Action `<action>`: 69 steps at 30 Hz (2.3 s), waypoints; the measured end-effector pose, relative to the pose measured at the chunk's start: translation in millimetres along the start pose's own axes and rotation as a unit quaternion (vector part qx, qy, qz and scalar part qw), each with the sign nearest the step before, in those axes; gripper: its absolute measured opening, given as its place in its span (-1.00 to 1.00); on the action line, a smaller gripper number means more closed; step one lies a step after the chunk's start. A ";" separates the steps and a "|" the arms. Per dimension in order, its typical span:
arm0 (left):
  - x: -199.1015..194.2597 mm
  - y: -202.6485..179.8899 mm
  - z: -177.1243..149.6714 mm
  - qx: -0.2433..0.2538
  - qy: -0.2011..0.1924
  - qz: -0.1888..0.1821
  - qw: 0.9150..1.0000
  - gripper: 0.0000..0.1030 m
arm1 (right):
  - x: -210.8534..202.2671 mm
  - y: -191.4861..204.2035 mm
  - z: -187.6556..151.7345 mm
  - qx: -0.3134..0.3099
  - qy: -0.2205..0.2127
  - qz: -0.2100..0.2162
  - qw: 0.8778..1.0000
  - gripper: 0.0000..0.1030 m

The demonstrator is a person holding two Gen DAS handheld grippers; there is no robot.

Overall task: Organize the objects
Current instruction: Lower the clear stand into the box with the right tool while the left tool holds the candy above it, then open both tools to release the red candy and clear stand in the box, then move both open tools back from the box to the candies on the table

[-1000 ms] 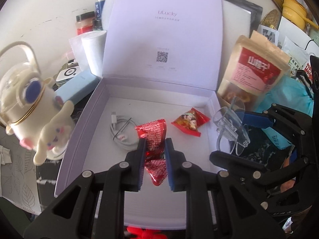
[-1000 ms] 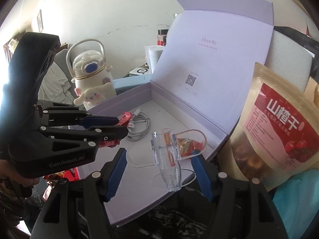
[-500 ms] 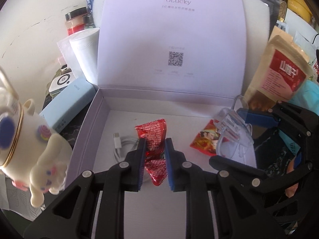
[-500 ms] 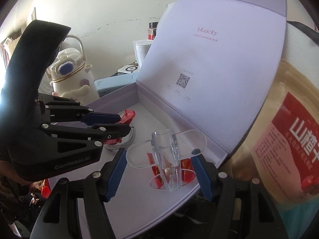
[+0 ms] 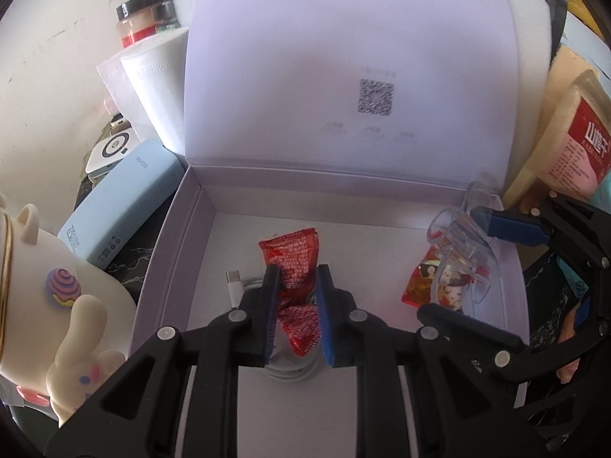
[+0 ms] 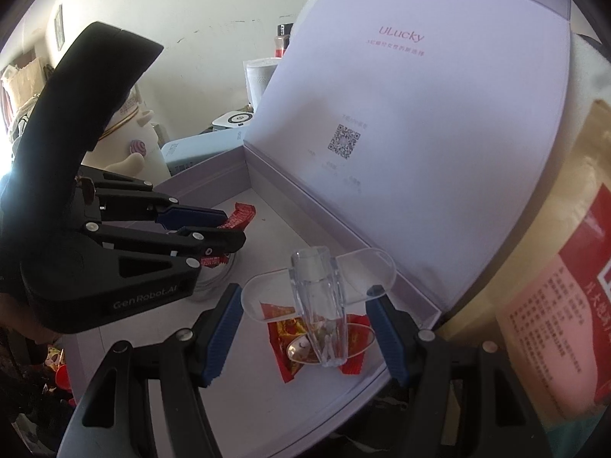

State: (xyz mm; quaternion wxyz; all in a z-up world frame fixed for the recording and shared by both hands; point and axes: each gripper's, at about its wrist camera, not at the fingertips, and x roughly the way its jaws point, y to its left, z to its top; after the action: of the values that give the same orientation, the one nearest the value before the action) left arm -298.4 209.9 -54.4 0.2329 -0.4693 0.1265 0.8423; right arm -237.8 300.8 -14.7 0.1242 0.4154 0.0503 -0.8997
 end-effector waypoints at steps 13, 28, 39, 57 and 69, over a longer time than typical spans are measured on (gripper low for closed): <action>-3.1 3.7 0.5 -0.017 0.010 0.005 1.000 -0.63 | 4.5 1.0 0.3 -0.003 0.021 -0.014 1.000 0.40; -52.1 -2.1 -5.0 -0.022 -0.015 0.019 0.999 -0.37 | -35.9 10.5 1.3 -0.004 -0.005 -0.038 0.999 0.42; -100.8 -7.4 -16.8 -0.023 -0.043 0.031 0.998 -0.37 | -89.1 25.5 2.0 -0.009 -0.040 -0.048 0.998 0.42; -188.6 -22.7 -54.4 -0.028 -0.083 0.056 0.995 -0.19 | -166.7 61.6 -16.7 -0.013 -0.090 -0.048 0.995 0.42; -231.0 -29.5 -90.2 -0.042 -0.103 0.082 0.990 0.18 | -205.9 83.1 -39.1 -0.023 -0.107 -0.046 0.993 0.44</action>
State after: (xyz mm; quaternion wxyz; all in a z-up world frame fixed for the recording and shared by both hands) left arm -113.1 133.1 94.4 0.1550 -0.3776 0.1040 0.9069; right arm -58.6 265.6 117.5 0.0966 0.3111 0.0770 -0.9423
